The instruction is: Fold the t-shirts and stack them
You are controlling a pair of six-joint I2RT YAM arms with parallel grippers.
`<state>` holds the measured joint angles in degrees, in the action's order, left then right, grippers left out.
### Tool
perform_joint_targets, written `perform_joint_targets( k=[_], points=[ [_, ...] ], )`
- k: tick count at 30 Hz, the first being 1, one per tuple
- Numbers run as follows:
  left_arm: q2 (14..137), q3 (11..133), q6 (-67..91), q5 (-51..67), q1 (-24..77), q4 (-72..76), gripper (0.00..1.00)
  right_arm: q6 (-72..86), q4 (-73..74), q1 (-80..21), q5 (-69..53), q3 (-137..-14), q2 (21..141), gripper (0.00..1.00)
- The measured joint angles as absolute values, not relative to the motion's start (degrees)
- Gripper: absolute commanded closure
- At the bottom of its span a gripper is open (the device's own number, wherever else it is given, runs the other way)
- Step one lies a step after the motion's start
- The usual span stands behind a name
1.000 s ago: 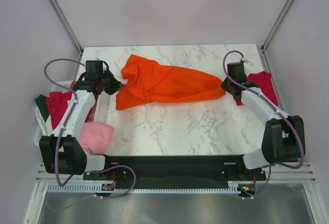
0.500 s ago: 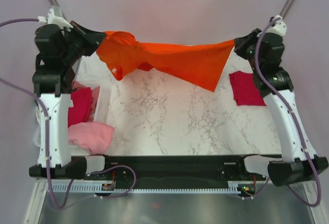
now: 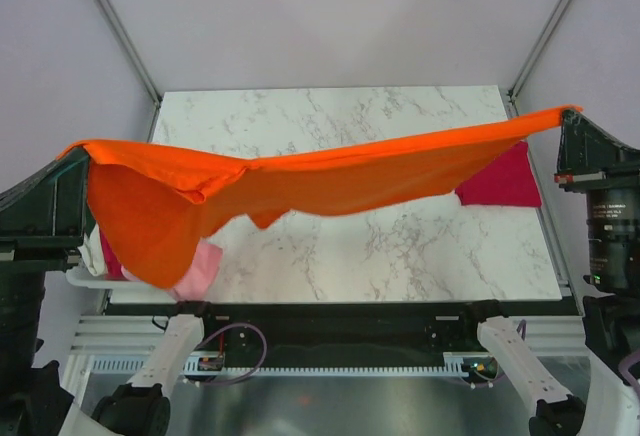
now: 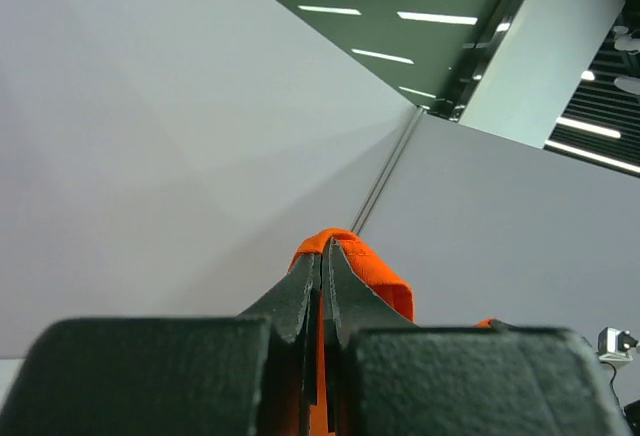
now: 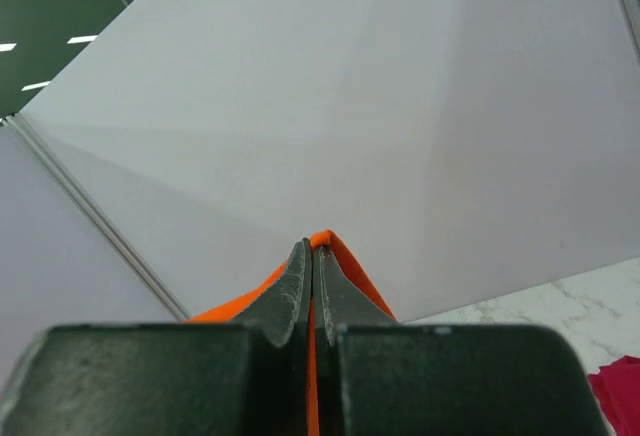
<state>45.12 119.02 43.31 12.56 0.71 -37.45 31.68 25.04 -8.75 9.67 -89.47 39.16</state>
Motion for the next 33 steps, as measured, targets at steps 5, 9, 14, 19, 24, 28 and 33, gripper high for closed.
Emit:
perform_joint_targets(
  k=[5,9,14,19,24,28,33],
  points=[
    [44.42,116.18,45.21,12.6,0.71,-37.21,0.98,31.7,27.7,-8.75,10.87,-90.52,38.0,1.0],
    [48.86,111.24,45.71,13.21,0.71,-36.51,0.98,31.7,28.62,-8.75,13.13,-88.88,41.01,1.0],
    [63.75,106.54,45.71,14.66,0.71,-33.43,0.98,31.27,28.77,-8.75,15.79,-87.53,53.32,1.0],
    [80.84,107.31,45.69,16.25,0.71,-32.23,0.98,30.57,30.89,-7.97,14.48,-93.95,73.34,1.0],
    [84.71,109.06,45.74,16.53,0.71,-29.76,0.98,31.75,34.59,-4.19,9.58,-104.2,85.45,1.0],
    [89.36,125.86,46.63,18.26,0.54,-28.08,0.98,32.93,34.96,-1.13,6.59,-114.08,89.49,1.0],
    [98.0,142.12,48.49,22.7,-1.02,-19.57,0.98,34.74,31.16,1.87,0.82,-119.17,91.98,1.0]
  ],
)
